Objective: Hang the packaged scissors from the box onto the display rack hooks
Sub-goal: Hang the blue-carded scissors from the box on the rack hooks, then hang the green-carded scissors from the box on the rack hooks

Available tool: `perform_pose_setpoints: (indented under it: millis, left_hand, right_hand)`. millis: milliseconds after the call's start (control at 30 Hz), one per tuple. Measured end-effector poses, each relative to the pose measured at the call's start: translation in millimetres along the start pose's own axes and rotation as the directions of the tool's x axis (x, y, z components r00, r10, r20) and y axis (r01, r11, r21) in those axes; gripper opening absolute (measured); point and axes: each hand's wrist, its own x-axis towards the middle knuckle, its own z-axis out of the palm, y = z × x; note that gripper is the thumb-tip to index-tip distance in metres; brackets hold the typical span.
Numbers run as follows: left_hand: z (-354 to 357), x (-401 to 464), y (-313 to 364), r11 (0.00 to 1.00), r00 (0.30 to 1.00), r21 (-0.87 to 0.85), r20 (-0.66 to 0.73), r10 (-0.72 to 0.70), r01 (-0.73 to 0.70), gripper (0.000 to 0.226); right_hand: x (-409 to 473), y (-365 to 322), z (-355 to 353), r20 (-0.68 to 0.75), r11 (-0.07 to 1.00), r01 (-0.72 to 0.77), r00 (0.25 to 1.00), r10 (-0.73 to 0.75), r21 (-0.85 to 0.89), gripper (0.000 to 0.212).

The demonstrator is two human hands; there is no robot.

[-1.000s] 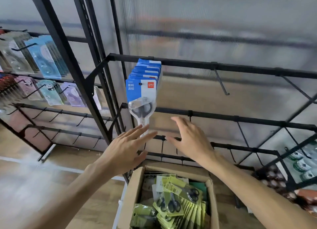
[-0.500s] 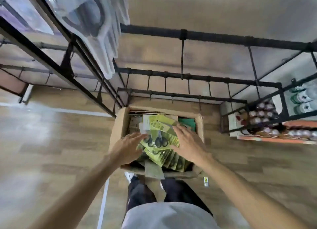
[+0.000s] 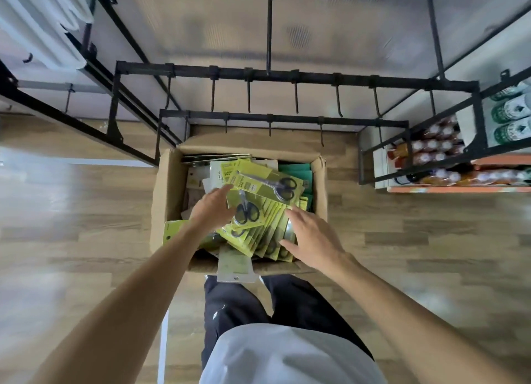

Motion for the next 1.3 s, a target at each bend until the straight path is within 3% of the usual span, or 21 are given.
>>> perform_pose_setpoints:
  millis: [167, 400, 533, 667, 867, 1033, 1200, 1300]
  left_hand:
    - [-2, 41, 13, 0.988, 0.991, -0.104, -0.061, -0.12, 0.113, 0.057]
    - [13, 67, 26, 0.978, 0.959, -0.035, -0.192, -0.207, 0.204, 0.048]
    - [25, 75, 29, 0.927, 0.923, -0.257, -0.205, -0.327, 0.272, 0.027]
    - [33, 73, 31, 0.906, 0.922, -0.308, -0.16, -0.351, 0.292, 0.049]
    - [32, 79, 45, 0.842, 0.913, -0.444, -0.111, -0.393, 0.308, 0.045]
    - [39, 86, 44, 0.697, 0.885, -0.65, -0.081, -0.459, 0.302, 0.023]
    - [30, 67, 43, 0.411, 0.87, -0.889, -0.032, -0.491, 0.199, 0.015]
    - [21, 38, 30, 0.43, 0.859, -0.899, -0.152, -0.488, 0.085, 0.013]
  right_hand:
    - [0, 10, 14, 0.012, 1.0, -0.006, 1.0, 0.006, -0.005, 0.075]
    - [1, 18, 17, 0.043, 0.999, 0.037, 0.998, -0.036, -0.036, 0.071]
    - [1, 26, 20, 0.037, 0.999, 0.038, 0.999, -0.037, -0.039, 0.07]
    - [-1, 30, 20, 0.046, 0.997, 0.059, 0.997, -0.057, -0.04, 0.067]
    - [-5, 31, 17, 0.011, 0.998, 0.063, 0.998, -0.063, -0.011, 0.061]
    - [-14, 36, 20, 0.024, 0.999, 0.048, 0.999, -0.048, -0.004, 0.062]
    - [-13, 43, 22, 0.033, 0.999, 0.038, 0.999, -0.039, 0.007, 0.061]
    - [-4, 42, 22, 0.026, 0.999, 0.031, 0.999, -0.031, 0.025, 0.06]
